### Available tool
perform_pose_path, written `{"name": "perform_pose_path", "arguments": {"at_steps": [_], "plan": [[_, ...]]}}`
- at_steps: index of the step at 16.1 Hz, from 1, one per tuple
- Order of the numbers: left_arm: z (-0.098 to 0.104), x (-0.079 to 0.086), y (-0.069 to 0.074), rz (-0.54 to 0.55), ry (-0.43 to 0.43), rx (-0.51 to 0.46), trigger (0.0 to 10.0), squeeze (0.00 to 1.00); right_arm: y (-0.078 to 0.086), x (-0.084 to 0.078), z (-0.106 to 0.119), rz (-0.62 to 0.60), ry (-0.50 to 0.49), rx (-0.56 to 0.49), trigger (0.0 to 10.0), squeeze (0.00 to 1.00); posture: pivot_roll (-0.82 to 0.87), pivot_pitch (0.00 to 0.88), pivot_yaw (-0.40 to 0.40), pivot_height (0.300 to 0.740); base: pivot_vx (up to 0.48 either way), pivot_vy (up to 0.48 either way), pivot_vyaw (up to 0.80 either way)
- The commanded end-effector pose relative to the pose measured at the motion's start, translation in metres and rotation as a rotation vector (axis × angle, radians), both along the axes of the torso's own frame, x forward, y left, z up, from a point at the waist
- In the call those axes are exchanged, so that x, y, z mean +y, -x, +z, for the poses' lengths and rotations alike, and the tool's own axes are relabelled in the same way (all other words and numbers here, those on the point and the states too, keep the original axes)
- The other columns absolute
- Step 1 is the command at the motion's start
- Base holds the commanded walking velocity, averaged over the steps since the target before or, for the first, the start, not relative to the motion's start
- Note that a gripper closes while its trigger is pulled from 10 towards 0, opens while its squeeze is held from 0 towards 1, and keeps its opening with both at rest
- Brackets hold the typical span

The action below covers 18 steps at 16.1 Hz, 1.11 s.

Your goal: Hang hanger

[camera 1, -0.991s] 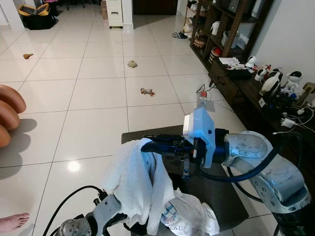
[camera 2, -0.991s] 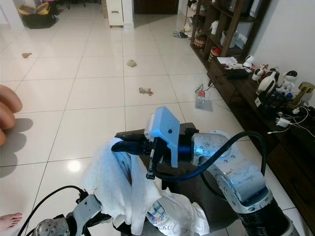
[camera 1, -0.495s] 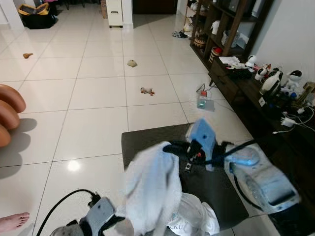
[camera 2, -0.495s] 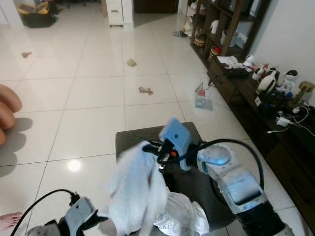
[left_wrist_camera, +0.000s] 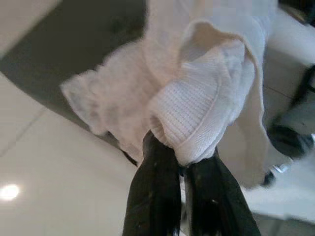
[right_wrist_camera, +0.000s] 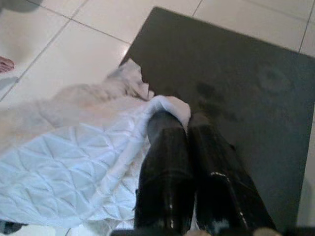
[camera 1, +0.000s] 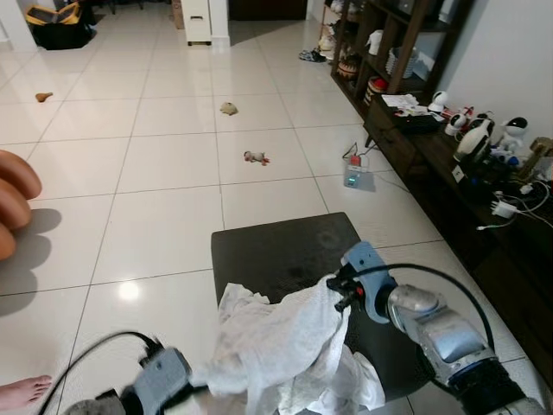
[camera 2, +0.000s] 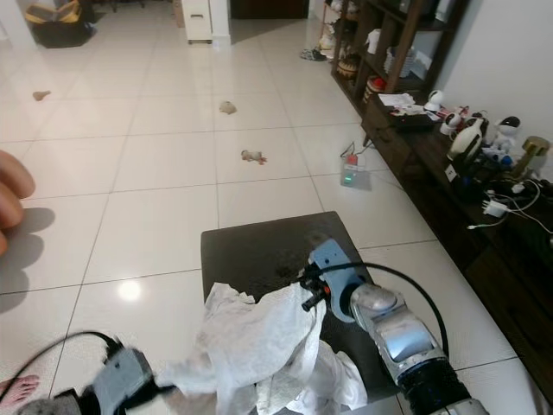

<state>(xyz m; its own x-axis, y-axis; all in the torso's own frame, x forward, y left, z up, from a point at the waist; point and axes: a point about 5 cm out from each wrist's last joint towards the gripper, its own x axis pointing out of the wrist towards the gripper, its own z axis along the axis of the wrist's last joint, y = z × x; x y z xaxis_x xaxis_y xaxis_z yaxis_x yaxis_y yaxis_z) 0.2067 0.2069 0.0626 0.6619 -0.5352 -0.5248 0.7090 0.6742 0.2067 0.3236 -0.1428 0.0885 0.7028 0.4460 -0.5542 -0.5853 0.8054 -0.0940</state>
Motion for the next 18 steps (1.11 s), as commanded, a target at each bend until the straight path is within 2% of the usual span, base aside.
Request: {"name": "perform_pose_path", "arguments": {"at_steps": [1,2,4,9,11,15,16,17,18], "plan": [[0.003,0.001,0.000,0.036,0.008,-0.017,0.0,0.00,0.002,-0.002,-0.005,-0.006,-0.001,0.004,10.0,0.00,0.08,0.124,-0.068,0.740,0.000,0.000,0.00],[0.004,0.001,-0.001,0.055,0.009,-0.026,0.0,0.00,0.003,-0.002,-0.007,0.008,0.011,0.007,10.0,0.00,0.08,0.124,-0.068,0.740,0.000,0.000,0.00],[0.007,0.002,-0.002,0.089,0.010,-0.049,0.0,0.00,0.011,-0.004,-0.017,0.063,0.046,0.045,10.0,1.00,0.08,0.126,-0.067,0.740,0.000,0.000,0.00],[0.011,0.005,0.002,0.064,-0.023,-0.003,0.0,0.00,0.020,-0.019,-0.026,0.163,0.274,0.057,10.0,1.00,0.07,0.131,-0.064,0.740,0.000,0.000,0.00],[0.015,0.007,0.002,0.044,-0.031,0.014,0.0,0.00,0.024,-0.028,-0.030,0.208,0.408,0.065,10.0,1.00,0.07,0.133,-0.060,0.740,0.000,0.000,0.00],[0.016,0.010,0.003,0.033,-0.043,0.038,0.0,0.00,0.029,-0.043,-0.028,0.242,0.498,0.054,10.0,1.00,0.07,0.135,-0.050,0.740,0.000,0.000,0.00],[0.019,0.012,0.001,0.045,-0.047,0.025,0.0,0.00,0.030,-0.050,-0.024,0.241,0.512,0.045,10.0,1.00,0.07,0.138,-0.046,0.740,0.000,0.000,0.00],[0.020,0.013,0.000,0.051,-0.046,0.020,0.0,0.00,0.031,-0.051,-0.022,0.238,0.457,0.054,10.0,1.00,0.07,0.138,-0.044,0.740,0.000,0.000,0.00],[0.021,0.014,-0.002,0.062,-0.044,0.010,0.0,0.00,0.035,-0.045,-0.014,0.241,0.278,0.068,10.0,1.00,0.07,0.138,-0.040,0.740,0.000,0.000,0.00]]}}
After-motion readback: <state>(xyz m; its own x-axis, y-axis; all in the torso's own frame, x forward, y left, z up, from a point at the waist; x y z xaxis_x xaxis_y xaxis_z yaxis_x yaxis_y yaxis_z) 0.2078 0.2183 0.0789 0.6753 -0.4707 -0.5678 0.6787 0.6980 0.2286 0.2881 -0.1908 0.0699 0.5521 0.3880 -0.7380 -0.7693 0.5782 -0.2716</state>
